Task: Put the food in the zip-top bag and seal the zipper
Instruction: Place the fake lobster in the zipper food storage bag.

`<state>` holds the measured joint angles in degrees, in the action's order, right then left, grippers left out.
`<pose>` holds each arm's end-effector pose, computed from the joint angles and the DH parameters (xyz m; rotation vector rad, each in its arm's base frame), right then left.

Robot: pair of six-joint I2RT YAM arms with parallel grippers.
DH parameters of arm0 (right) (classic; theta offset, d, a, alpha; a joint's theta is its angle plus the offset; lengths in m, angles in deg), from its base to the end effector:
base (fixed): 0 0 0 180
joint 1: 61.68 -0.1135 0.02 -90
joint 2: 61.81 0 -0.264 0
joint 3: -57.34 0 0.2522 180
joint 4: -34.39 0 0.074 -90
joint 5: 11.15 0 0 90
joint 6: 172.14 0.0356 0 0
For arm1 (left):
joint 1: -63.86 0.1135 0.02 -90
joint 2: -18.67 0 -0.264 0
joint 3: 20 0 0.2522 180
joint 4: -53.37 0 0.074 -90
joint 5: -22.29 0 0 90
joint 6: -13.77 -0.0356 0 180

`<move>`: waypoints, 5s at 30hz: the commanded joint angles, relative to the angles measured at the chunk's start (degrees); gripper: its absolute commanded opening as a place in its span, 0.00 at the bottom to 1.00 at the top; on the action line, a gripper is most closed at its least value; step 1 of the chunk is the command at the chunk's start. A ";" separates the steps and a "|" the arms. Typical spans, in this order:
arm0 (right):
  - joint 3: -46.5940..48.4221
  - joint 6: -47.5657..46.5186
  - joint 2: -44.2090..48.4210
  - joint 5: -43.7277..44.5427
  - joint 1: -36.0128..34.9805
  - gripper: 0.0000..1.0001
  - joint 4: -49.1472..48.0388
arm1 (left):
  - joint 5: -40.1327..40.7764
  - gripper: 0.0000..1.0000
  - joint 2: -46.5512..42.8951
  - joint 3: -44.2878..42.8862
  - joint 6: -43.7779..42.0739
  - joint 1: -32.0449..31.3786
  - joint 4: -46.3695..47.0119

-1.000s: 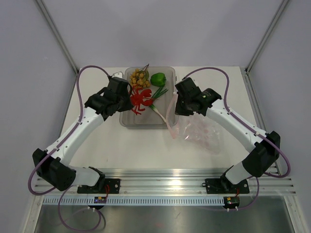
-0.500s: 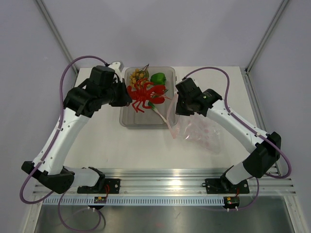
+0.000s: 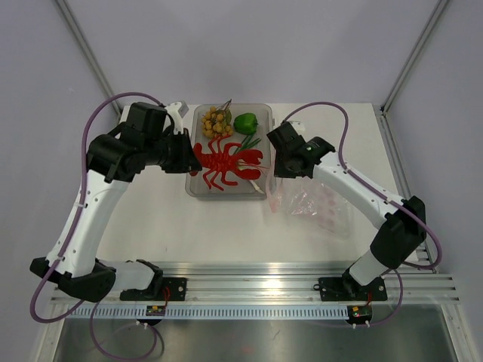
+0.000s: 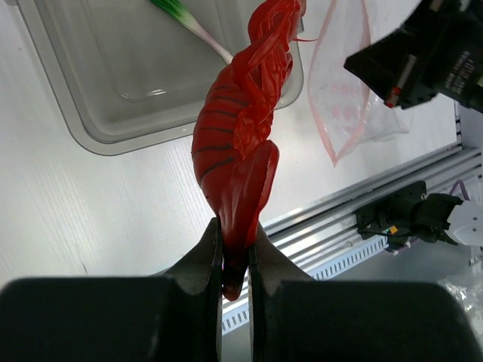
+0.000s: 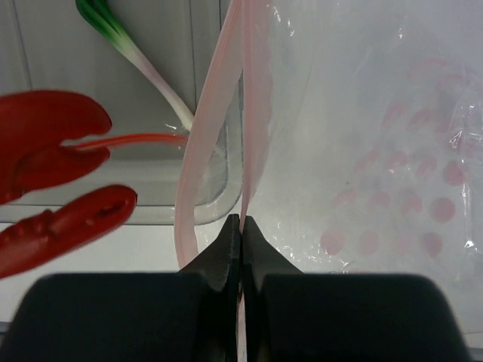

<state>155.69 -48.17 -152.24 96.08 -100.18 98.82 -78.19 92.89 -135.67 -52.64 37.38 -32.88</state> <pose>0.2659 0.1980 0.3222 0.0150 2.4977 0.1388 0.1892 -0.1015 0.4577 0.1538 2.4239 -0.6292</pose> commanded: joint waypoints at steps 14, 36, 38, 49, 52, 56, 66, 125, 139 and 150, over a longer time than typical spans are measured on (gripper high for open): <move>3.82 -2.95 -3.61 5.18 2.20 0.00 -0.58 | -8.68 0.00 -3.99 -2.51 -0.22 0.38 3.58; 0.75 -4.18 -2.73 2.46 5.37 0.00 -2.33 | -10.70 0.00 -4.34 -1.90 -0.04 0.90 4.55; 0.48 -4.10 -1.86 1.06 5.37 0.00 -3.12 | -11.84 0.00 -4.34 -0.49 0.31 0.90 6.48; -0.40 -2.16 2.28 -3.87 5.37 0.00 -4.18 | -16.06 0.00 -1.97 7.77 3.12 -0.41 14.47; -0.31 -1.90 3.33 -5.01 5.28 0.00 -4.53 | -16.06 0.00 -1.71 8.83 3.30 -0.77 15.18; 0.04 -1.46 3.51 -7.47 5.10 0.00 -5.67 | -16.15 0.00 -1.36 10.06 3.83 -1.20 16.41; 3.03 -0.93 3.33 -7.48 2.73 0.00 -4.44 | -15.10 0.00 0.67 11.03 5.14 -1.82 18.52; 0.04 -11.74 1.49 -3.52 -2.28 0.00 -6.64 | -21.42 0.00 10.07 -1.36 -1.88 3.72 11.06; -0.13 -8.84 2.45 -9.85 -2.28 0.00 -11.12 | -23.97 0.00 9.54 6.54 2.42 1.88 17.03; -0.05 -8.66 2.89 -9.59 -2.46 0.00 -12.88 | -22.22 0.00 11.57 7.34 3.04 -0.94 18.09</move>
<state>155.08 -57.72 -151.34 88.06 -101.87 91.04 -96.79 104.10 -128.31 -50.67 37.95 -19.55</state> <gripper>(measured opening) 0.011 0.116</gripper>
